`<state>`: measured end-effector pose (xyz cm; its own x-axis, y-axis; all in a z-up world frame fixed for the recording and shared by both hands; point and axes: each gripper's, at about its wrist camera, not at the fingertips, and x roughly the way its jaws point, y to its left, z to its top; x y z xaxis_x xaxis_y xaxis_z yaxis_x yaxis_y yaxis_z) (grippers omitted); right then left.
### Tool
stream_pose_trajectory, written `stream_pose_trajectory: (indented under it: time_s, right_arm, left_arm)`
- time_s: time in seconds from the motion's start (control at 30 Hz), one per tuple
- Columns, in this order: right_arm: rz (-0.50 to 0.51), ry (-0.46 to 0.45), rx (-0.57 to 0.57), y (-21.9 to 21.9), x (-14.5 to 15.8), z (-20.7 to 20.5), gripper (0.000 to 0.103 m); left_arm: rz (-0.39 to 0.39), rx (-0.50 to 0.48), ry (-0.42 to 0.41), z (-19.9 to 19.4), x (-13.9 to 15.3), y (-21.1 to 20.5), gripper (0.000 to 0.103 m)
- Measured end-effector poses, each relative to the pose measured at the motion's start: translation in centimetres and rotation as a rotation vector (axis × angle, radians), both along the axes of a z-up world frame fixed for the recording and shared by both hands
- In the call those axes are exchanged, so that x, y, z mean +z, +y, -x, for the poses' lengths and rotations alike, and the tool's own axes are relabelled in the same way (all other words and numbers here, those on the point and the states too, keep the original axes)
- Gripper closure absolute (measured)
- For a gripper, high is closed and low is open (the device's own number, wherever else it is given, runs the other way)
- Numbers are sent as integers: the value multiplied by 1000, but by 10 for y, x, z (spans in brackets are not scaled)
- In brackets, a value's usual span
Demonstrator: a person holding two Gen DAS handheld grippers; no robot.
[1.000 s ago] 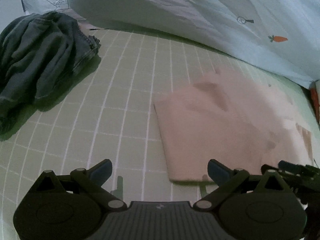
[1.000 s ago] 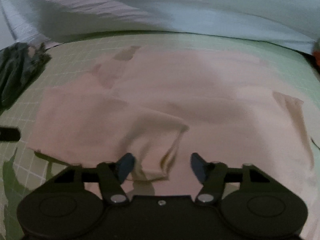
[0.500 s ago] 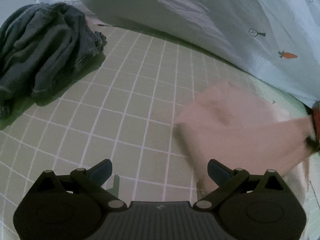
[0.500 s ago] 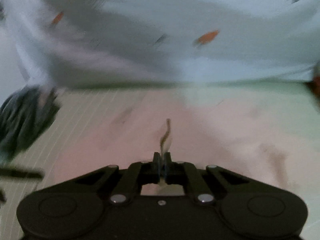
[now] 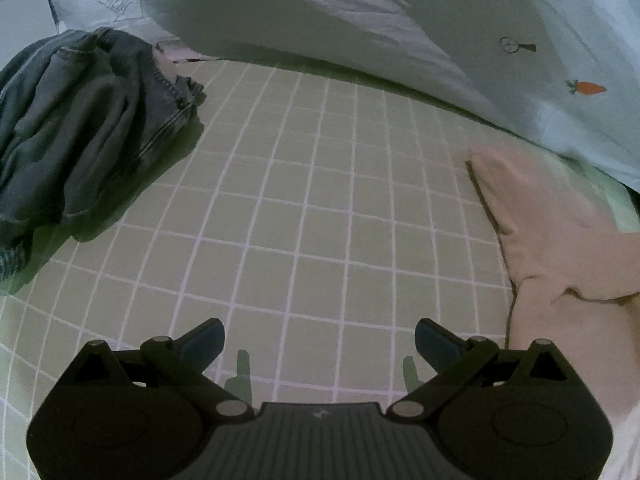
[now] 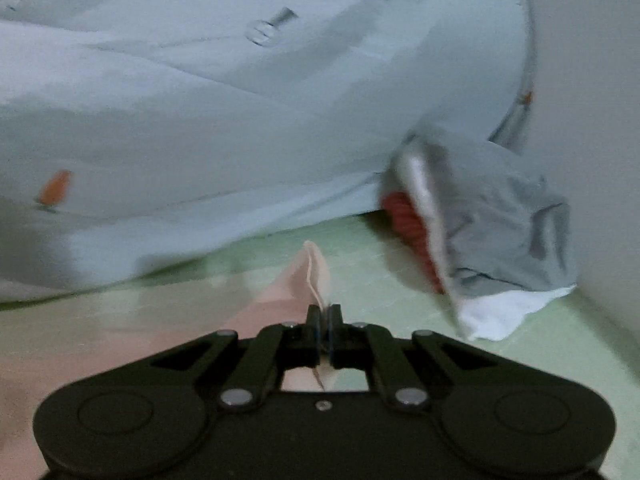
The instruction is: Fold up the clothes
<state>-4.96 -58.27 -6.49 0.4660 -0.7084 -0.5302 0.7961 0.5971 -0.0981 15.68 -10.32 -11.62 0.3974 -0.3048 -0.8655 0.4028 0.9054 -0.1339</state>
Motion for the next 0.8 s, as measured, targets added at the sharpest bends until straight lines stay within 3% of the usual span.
stream_pose_trajectory:
  time_s: [0.07,0.13,0.2,0.27,0.33,0.37,0.63,0.8]
  right_arm:
    - [-21,19,-15,-3,-6,-2,97]
    - [-24,59,-9,4,-11,-4,79]
    - [-35,66,17,22,-15,0,35]
    - [-57,41,46,42,-16,11,29]
    - [-94,8,54,63,-20,23,13]
    - [-112,-8,60,75,-22,29,0]
    - [-238,-6,288,200,-34,57,0]
    - [-210,76,381,266,-35,54,0]
  left_arm:
    - [-3,6,-3,2,1,1,3]
    - [-5,11,-16,5,3,1,3]
    - [-5,15,-31,9,6,3,3]
    - [4,15,-49,14,10,7,3]
    - [20,29,-56,19,13,13,3]
    - [28,37,-56,22,14,16,3]
    - [54,43,-24,56,12,35,3]
    - [35,-10,-37,72,4,36,3]
